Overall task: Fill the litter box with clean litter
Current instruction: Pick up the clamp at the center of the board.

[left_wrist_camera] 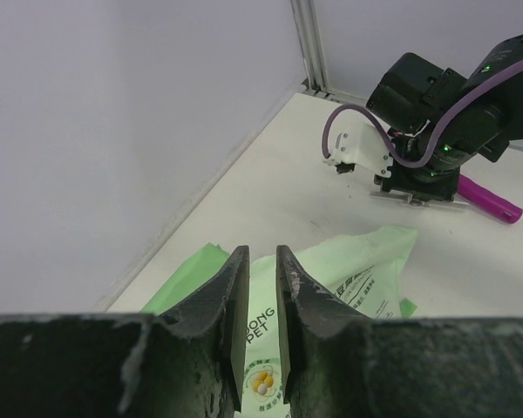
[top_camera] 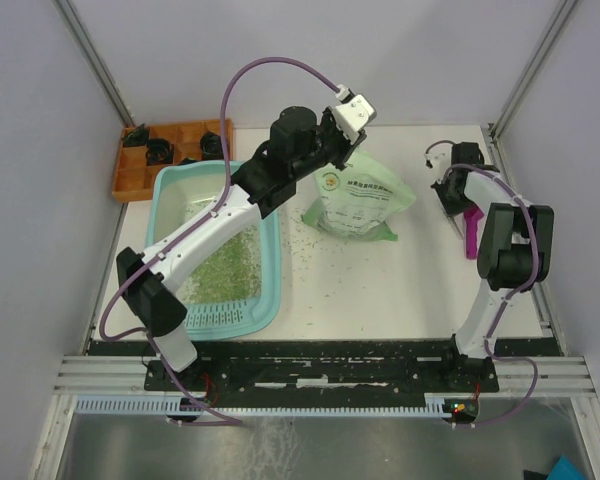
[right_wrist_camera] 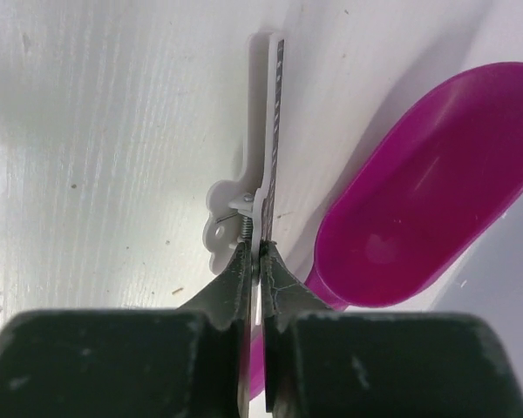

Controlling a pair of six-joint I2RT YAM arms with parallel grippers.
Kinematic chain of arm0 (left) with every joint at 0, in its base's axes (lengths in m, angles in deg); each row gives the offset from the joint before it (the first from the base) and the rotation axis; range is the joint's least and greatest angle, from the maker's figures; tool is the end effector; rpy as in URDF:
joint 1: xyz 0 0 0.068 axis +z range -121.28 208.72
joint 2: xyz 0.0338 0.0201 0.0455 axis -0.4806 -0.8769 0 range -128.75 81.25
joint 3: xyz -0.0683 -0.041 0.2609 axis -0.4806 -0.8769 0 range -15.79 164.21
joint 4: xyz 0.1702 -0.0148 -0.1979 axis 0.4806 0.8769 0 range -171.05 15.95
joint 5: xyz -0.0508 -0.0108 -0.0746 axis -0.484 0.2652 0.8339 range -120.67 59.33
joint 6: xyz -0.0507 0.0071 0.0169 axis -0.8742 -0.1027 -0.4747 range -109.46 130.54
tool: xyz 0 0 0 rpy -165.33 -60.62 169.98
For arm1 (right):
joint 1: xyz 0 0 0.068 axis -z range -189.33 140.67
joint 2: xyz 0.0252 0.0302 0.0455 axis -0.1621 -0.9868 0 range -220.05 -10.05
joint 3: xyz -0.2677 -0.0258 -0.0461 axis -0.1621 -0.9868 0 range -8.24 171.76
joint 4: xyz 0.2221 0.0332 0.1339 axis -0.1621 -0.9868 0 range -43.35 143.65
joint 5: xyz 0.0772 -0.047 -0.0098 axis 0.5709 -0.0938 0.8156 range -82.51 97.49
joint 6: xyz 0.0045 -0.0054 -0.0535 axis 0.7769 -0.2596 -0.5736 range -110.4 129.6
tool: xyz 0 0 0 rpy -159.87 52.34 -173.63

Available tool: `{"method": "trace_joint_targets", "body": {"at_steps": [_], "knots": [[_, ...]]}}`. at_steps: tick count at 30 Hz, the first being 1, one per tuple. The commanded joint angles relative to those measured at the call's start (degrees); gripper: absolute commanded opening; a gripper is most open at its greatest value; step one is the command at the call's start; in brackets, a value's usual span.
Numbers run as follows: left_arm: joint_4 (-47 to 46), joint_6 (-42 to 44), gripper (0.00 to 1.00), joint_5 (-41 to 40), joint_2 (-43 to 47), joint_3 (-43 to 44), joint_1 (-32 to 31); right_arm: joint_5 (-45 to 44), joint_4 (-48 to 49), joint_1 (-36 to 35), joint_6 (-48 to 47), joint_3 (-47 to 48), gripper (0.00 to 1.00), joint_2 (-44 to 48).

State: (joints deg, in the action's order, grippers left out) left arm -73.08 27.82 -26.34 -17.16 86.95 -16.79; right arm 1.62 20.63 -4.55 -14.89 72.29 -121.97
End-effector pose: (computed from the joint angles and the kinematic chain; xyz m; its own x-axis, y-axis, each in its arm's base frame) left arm 0.2837 -0.2926 0.4461 0.1845 0.2347 -0.9544 0.7430 0.6023 0.2918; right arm 0.4044 -0.0375 0.1834 -0.8704 -0.3410 -0.3550 -0.2571 0.9299 -0.2629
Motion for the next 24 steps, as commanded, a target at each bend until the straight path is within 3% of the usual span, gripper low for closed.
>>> {"method": "trace_joint_targets", "body": {"at_steps": [1, 11, 19, 24], "knots": [[-2.7, -2.8, 0.27, 0.5, 0.6, 2.4, -0.4, 1.3, -2.0, 1.0, 3.0, 3.0, 0.04, 3.6], [0.6, -12.5, 0.4, 3.4, -4.5, 8.7, -0.3, 19.6, -15.1, 9.5, 14.9, 13.1, 0.02, 10.2], [0.1, -18.4, 0.37, 3.9, -5.9, 11.1, 0.1, 48.6, -27.9, 17.3, 19.5, 24.3, 0.02, 14.5], [-1.8, -22.2, 0.41, 4.0, -5.7, 10.0, 1.1, 68.4, -36.4, 19.6, 15.6, 29.9, 0.02, 16.4]]}}
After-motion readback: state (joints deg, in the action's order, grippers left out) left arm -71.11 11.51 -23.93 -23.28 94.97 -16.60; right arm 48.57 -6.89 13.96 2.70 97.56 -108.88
